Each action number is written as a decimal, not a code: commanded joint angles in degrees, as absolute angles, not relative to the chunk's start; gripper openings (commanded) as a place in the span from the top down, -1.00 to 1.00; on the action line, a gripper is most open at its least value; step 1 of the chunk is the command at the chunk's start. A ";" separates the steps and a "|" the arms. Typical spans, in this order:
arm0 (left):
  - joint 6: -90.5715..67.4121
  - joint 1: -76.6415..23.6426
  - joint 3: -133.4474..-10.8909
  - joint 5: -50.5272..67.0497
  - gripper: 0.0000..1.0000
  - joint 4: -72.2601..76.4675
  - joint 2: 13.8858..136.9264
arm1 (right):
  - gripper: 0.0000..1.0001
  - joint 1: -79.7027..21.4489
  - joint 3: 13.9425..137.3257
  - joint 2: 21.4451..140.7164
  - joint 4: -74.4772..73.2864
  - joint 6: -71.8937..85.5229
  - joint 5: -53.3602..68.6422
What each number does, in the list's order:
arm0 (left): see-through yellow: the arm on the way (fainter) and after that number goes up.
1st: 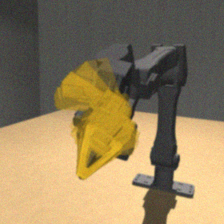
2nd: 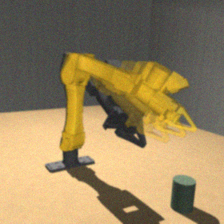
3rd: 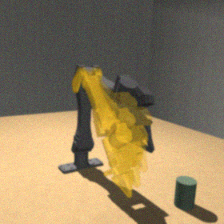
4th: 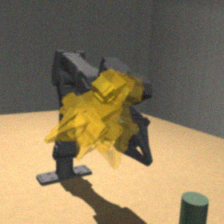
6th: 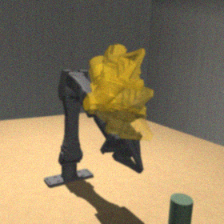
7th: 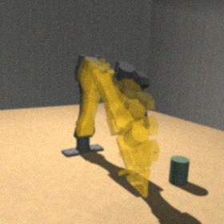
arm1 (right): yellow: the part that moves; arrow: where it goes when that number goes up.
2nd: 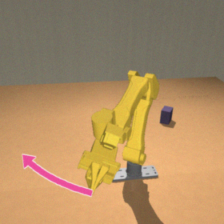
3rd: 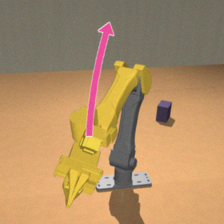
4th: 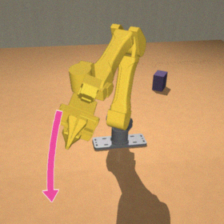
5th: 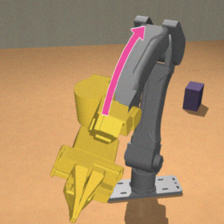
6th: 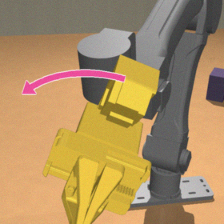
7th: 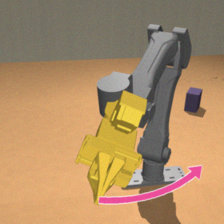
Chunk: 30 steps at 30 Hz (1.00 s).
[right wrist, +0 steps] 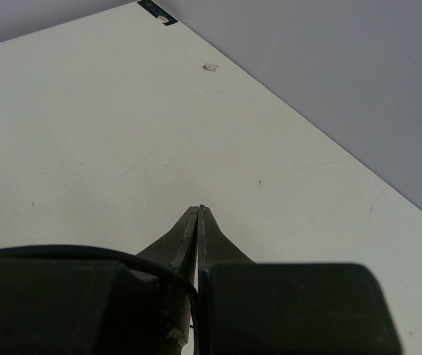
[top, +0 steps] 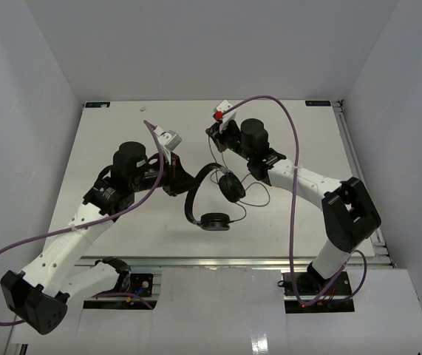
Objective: Wrap the headphones
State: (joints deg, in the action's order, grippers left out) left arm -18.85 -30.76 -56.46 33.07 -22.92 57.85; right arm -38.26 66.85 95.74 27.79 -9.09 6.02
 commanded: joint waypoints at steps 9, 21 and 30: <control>-25.30 -30.94 -57.03 44.08 1.00 -16.02 53.63 | 0.85 -38.14 69.89 98.16 31.19 -5.30 7.85; -20.10 -30.94 -55.07 48.28 1.00 -17.84 56.12 | 0.85 -38.19 76.54 101.90 27.13 -7.63 6.87; -13.81 -31.04 -55.00 48.00 1.00 -23.91 57.21 | 0.85 -37.55 82.41 103.16 20.73 -12.20 3.09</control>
State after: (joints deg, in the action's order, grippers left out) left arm -18.42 -30.76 -54.59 46.39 -20.31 56.94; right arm -38.25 76.88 102.08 23.68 -8.78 6.02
